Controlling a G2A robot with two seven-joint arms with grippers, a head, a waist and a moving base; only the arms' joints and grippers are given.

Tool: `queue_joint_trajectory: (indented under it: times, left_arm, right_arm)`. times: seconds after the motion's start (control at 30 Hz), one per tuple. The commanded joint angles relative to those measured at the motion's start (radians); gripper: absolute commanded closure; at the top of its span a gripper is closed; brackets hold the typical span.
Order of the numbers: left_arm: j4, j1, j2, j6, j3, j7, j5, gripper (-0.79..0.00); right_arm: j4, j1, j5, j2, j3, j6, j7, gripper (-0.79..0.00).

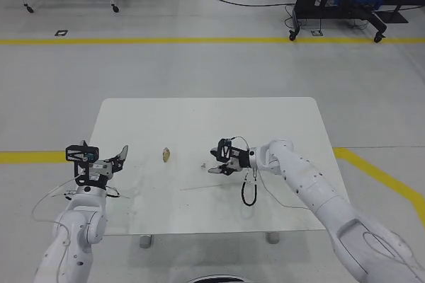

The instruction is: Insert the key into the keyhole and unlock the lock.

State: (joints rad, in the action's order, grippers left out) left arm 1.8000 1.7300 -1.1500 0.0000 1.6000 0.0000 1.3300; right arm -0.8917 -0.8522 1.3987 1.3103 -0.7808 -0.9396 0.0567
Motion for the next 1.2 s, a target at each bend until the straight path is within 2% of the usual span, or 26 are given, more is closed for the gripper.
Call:
queue_joint_trajectory:
  times: [0.0, 0.13, 0.2, 0.23, 0.4, 0.47, 0.5, 0.57, 0.9, 1.17]
  left_arm:
    - [0.000, 0.000, 0.000, 0.000, 0.000, 0.000, 0.000, -0.785]
    - [0.000, 0.000, 0.000, 0.000, 0.000, 0.000, 0.000, -0.785]
    - [0.000, 0.000, 0.000, 0.000, 0.000, 0.000, 0.000, -0.785]
    - [0.000, 0.000, 0.000, 0.000, 0.000, 0.000, 0.000, -0.785]
    - [0.000, 0.000, 0.000, 0.000, 0.000, 0.000, 0.000, -0.785]
    - [0.000, 0.000, 0.000, 0.000, 0.000, 0.000, 0.000, -0.785]
    - [0.000, 0.000, 0.000, 0.000, 0.000, 0.000, 0.000, -0.785]
    - [0.000, 0.000, 0.000, 0.000, 0.000, 0.000, 0.000, -0.785]
    - [0.000, 0.000, 0.000, 0.000, 0.000, 0.000, 0.000, -0.785]
    - [0.000, 0.000, 0.000, 0.000, 0.000, 0.000, 0.000, -0.785]
  right_arm:
    - [0.033, 0.022, 0.025, 0.014, 0.032, 0.011, 0.019, -0.539]
    - [0.083, 0.054, 0.067, 0.041, 0.089, 0.022, 0.058, -0.508]
    - [0.106, 0.068, 0.089, 0.052, 0.114, 0.019, 0.085, -0.459]
    - [0.117, 0.074, 0.099, 0.057, 0.124, 0.022, 0.096, -0.400]
    - [0.160, 0.099, 0.143, 0.080, 0.163, 0.059, 0.140, -0.342]
    - [0.176, 0.108, 0.157, 0.087, 0.172, 0.082, 0.147, -0.289]
    - [0.183, 0.110, 0.158, 0.090, 0.176, 0.088, 0.151, -0.237]
    - [0.198, 0.117, 0.155, 0.096, 0.179, 0.093, 0.159, 0.000]
    - [0.204, 0.133, 0.186, 0.089, 0.166, 0.125, 0.242, 0.000]
    - [0.142, 0.102, 0.205, 0.036, 0.088, 0.169, 0.364, 0.000]
